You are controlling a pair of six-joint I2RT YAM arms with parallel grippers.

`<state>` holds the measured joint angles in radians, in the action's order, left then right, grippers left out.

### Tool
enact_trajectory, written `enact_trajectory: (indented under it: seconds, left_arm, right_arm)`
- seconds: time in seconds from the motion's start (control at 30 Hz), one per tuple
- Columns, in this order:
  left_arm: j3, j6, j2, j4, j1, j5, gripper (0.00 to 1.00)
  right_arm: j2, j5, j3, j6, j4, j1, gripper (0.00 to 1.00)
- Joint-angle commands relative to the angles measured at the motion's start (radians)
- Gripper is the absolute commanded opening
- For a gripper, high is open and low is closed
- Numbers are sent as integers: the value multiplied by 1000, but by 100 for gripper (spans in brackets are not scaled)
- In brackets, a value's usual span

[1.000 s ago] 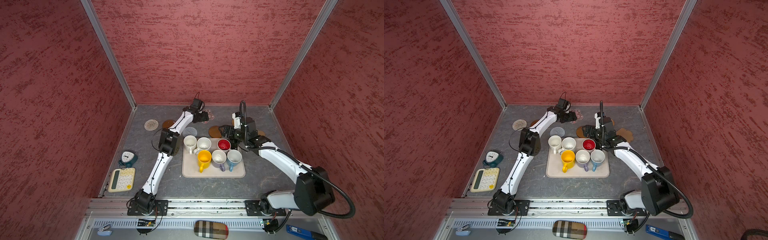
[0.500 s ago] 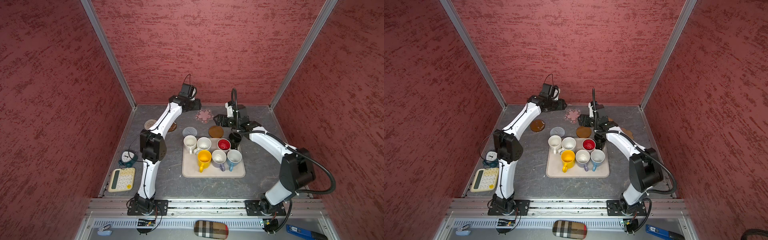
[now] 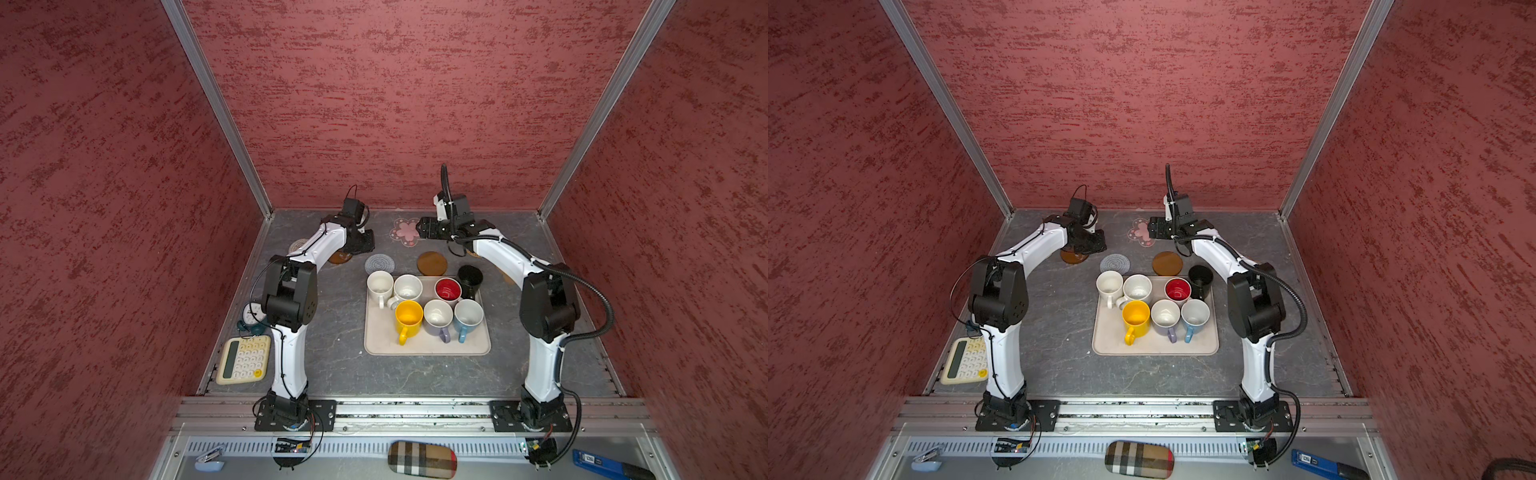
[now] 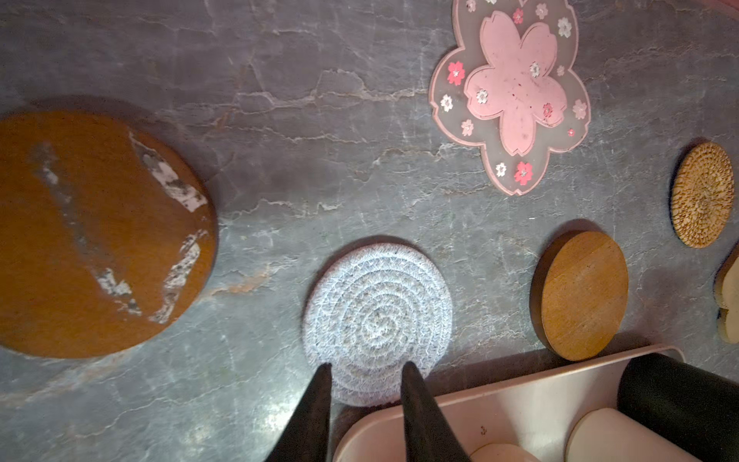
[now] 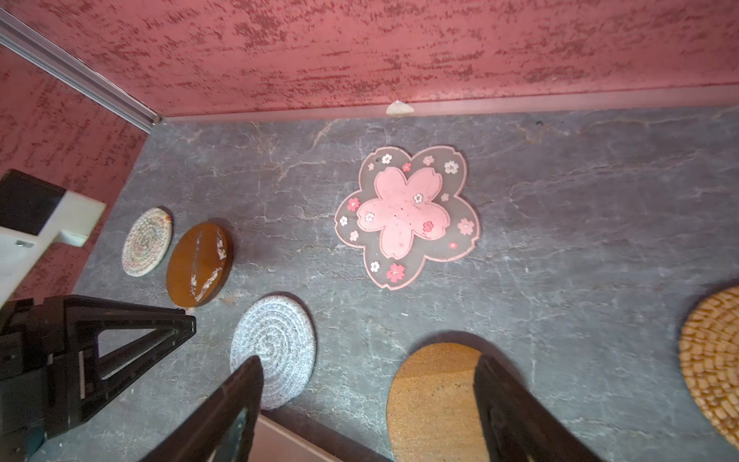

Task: Place cups on coasters
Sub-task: Move the coaster to the top-center of the table.

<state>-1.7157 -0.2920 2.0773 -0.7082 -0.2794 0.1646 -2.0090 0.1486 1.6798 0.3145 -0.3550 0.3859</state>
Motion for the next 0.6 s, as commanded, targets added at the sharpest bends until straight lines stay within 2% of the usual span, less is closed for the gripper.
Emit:
enact_trajectory:
  seconds: [0.0,0.57]
  left_arm:
    - [-1,-9,41,59,-19,20,28]
    - [-39,-32,178,48,-44,12,22]
  right_arm:
    - [2,-8,7,6,-6,8,85]
    - [156,-15,-227,24,112,8,86]
